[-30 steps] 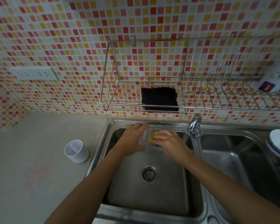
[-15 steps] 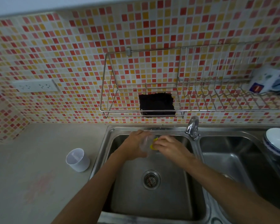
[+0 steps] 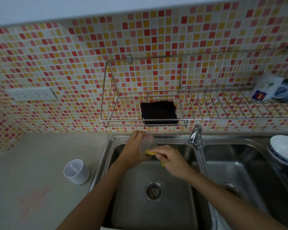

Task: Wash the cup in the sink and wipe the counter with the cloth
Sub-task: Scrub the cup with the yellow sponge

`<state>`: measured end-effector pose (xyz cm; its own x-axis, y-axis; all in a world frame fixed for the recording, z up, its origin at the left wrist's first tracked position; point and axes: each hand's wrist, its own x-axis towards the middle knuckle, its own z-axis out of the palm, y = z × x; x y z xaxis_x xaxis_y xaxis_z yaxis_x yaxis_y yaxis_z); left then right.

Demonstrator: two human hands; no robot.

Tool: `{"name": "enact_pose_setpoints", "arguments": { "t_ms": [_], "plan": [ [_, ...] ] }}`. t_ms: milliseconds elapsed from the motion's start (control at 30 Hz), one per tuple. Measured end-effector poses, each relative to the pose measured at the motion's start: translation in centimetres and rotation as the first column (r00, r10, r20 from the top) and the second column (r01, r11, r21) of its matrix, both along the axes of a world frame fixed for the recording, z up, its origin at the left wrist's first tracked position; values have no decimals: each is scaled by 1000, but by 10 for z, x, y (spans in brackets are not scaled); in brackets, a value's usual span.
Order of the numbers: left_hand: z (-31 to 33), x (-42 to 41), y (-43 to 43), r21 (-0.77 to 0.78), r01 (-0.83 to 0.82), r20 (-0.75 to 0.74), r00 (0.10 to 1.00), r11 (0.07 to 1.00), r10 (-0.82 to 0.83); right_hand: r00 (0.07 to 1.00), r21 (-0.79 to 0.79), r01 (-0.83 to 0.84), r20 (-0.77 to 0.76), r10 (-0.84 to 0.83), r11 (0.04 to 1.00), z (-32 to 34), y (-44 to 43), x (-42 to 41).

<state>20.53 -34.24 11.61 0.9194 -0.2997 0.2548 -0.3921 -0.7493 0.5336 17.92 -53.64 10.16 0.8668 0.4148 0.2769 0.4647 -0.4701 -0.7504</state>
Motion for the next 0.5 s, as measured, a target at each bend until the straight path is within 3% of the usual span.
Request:
{"name": "enact_pose_setpoints", "arguments": {
  "t_ms": [100,167,233,300,400,433,500],
  "plan": [
    [1,2,1,156,17,73,997,988,-29,999,-69,-12,-37,10,998,-1,0,6],
    [1,1,-1,210,2,32,999,978,-9,974,-337,-68,181,135,939,0,-5,12],
    [1,-3,-5,216,24,-8,1000,976,-23,882,-574,-17,377,282,819,3,-10,20],
    [2,-8,-5,179,57,-24,998,982,-53,835,-639,51,449,319,767,6,-14,22],
    [8,-14,-1,118,72,-31,997,990,-69,869,-530,55,443,221,846,-2,-10,14],
    [8,-16,1,113,71,-43,997,991,-66,907,-432,22,388,164,902,-5,-5,6],
    [10,-20,3,123,70,-74,995,990,-62,990,-195,6,138,21,981,-5,6,-11]
  ]
}}
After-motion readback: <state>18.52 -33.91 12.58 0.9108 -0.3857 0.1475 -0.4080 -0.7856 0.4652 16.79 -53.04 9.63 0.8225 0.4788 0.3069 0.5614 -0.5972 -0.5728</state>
